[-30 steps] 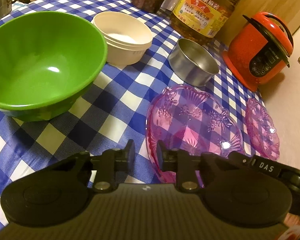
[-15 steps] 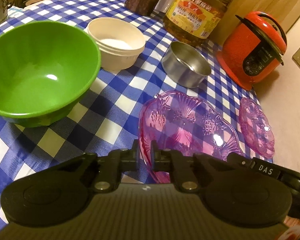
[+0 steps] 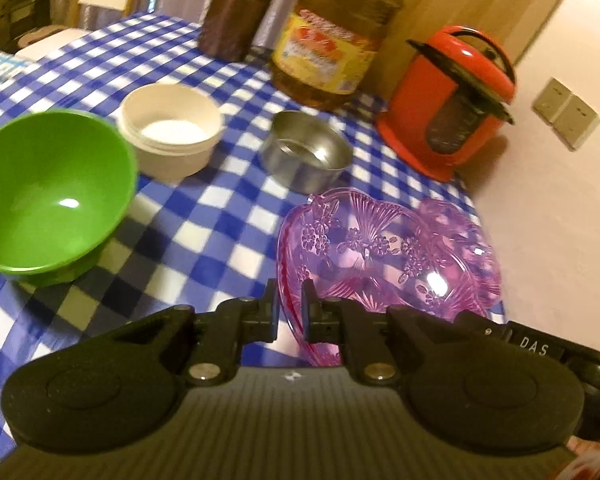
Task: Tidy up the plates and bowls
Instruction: 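Lift and carry the held pink plates toward the red rice cooker with both tools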
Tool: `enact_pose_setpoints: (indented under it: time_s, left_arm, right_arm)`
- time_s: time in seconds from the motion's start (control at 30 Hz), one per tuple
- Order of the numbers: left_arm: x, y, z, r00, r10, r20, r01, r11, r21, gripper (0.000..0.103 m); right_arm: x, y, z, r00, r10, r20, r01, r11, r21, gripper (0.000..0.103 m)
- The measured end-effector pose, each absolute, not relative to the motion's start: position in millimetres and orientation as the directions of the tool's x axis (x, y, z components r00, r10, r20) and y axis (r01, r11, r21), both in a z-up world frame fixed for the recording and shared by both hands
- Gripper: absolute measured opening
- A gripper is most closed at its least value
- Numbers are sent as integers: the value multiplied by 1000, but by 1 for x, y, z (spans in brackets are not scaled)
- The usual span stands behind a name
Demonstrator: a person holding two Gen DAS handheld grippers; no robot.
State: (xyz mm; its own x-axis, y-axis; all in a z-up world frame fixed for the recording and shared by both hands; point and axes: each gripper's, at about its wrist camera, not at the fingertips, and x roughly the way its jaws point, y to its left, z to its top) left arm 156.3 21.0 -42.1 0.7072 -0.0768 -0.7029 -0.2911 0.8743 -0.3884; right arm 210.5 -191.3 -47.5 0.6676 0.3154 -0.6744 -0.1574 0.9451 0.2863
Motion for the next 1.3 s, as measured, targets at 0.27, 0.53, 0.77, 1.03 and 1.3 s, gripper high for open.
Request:
enact_pose_setpoints:
  time_s: [0.27,0.53,0.77,1.03,1.3]
  left_arm:
    - [168,-14,-26,717,-132,-684,-222,888,-404,9]
    - [201,-41,-16,726,-191,-660,-138,900,-413,9]
    - [245,-56,-19,739,-233,-633,-67,908,-412,9]
    - [295,-66,-39,727,-308,-613,6,897,-443,9]
    - [335,-79,-54,706,-331,-626,60,909,-413,10]
  right_arm:
    - [208,-229,-28,716,274,-642,-98,950,296,10]
    - [218,-261,-18,757,222,-614,-37,954,299,10]
    - [247,-281,-22,781,185,-597,22,946,322,10]
    - [285,-295,-30,803,127,-583,84,943,322,9]
    - [316,-299,-42,799,61,-598,133,952,274,9]
